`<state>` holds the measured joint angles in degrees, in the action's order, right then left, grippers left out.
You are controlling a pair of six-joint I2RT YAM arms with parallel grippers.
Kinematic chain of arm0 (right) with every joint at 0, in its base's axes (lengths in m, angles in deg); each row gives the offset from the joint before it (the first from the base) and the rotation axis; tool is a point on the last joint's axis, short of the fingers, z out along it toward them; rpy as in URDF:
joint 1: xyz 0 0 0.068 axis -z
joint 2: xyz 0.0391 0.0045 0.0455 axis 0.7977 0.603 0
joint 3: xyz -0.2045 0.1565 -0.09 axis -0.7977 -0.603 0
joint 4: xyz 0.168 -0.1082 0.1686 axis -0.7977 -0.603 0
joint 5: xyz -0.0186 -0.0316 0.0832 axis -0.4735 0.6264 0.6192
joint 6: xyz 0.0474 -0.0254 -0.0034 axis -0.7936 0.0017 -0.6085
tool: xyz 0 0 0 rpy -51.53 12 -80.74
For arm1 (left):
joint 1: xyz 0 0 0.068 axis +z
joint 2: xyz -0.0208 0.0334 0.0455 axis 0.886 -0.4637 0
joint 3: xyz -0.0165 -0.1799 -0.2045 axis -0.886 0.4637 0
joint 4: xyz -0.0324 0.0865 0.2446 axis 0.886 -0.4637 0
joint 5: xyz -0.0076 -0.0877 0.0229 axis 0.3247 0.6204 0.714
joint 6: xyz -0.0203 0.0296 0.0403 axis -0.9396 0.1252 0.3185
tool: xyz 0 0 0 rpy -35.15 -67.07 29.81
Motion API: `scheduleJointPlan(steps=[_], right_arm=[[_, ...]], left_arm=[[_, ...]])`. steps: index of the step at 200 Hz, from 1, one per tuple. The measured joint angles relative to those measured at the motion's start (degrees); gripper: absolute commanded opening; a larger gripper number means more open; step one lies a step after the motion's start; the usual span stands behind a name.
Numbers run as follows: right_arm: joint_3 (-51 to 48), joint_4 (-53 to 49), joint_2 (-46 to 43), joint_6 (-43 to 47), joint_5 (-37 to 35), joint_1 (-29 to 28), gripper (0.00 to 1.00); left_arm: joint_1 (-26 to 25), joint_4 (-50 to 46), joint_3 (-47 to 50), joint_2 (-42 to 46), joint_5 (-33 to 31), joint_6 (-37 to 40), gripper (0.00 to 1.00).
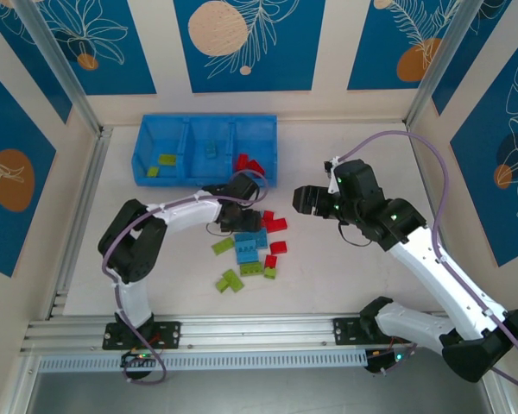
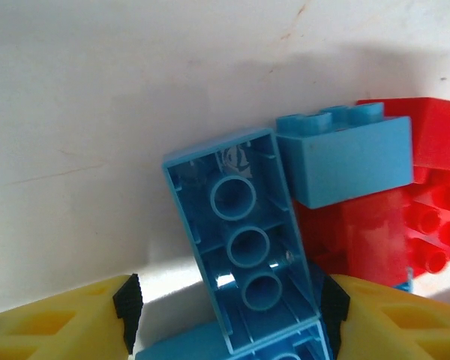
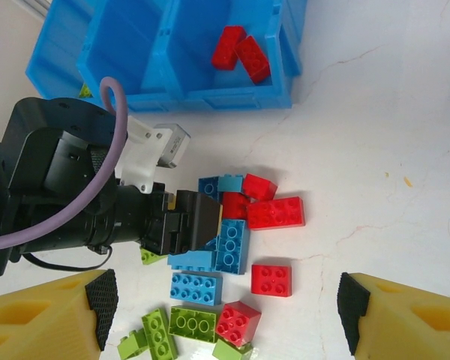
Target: Sort the legos into containers by color
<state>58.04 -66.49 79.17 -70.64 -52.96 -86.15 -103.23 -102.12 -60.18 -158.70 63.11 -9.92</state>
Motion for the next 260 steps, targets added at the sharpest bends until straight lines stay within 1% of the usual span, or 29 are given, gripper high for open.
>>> scheduleJointPlan(steps=[42,73,90,116,134,151,165,178,189,213,235,250,260], right_arm=[[0.00,-0.02,0.28,-0.46,0.55,0.00,0.79],[0.00,0.02,0.28,-1.01,1.33,0.00,0.79],[0.00,0.04,0.31,-1.38,2.51,-0.02,0.79],[0.00,0.39,0.33,-2.21,5.16,-0.13,0.80],[0.00,1.57,0.33,-3.50,7.52,-0.37,0.79],[-0.20,3.54,0.33,-4.98,10.38,-0.87,0.79],[-1.03,5.81,0.33,-6.29,12.55,-1.77,0.79],[-1.84,6.93,0.46,-7.37,13.51,-2.89,0.79],[-2.25,7.45,0.79,-7.96,13.94,-3.74,0.79],[-2.62,7.61,1.49,-9.16,14.03,-5.09,0.79],[-2.80,7.48,1.36,-9.84,13.88,-6.38,0.79],[-3.15,7.23,0.92,-10.08,13.51,-7.61,0.80],[-3.43,6.71,0.35,-10.27,12.96,-8.20,0.80]], left_arm=[[-0.02,-0.22,-0.44,-2.21,-2.36,0.57,0.44],[-0.09,-0.46,-0.39,-1.88,-3.76,1.25,0.25],[-0.15,-0.50,0.11,-1.05,-4.17,1.81,0.21],[-0.15,-2.21,1.42,3.98,-5.88,3.26,0.22],[0.13,-3.74,0.92,10.25,-9.31,4.63,0.23],[1.49,-4.92,-2.69,14.32,-12.70,6.45,0.23],[4.35,-4.92,-7.52,14.29,-14.05,8.00,0.23],[8.37,-4.79,-12.81,12.00,-14.56,9.33,0.23],[11.98,-4.72,-18.14,8.13,-15.04,10.36,0.23],[16.92,-4.81,-28.02,-1.90,-15.91,11.54,0.25],[18.97,-6.60,-36.24,-11.39,-16.35,12.61,0.33],[19.43,-8.74,-41.77,-16.96,-16.31,13.31,0.43],[19.58,-10.51,-45.55,-20.13,-16.22,14.03,0.48]])
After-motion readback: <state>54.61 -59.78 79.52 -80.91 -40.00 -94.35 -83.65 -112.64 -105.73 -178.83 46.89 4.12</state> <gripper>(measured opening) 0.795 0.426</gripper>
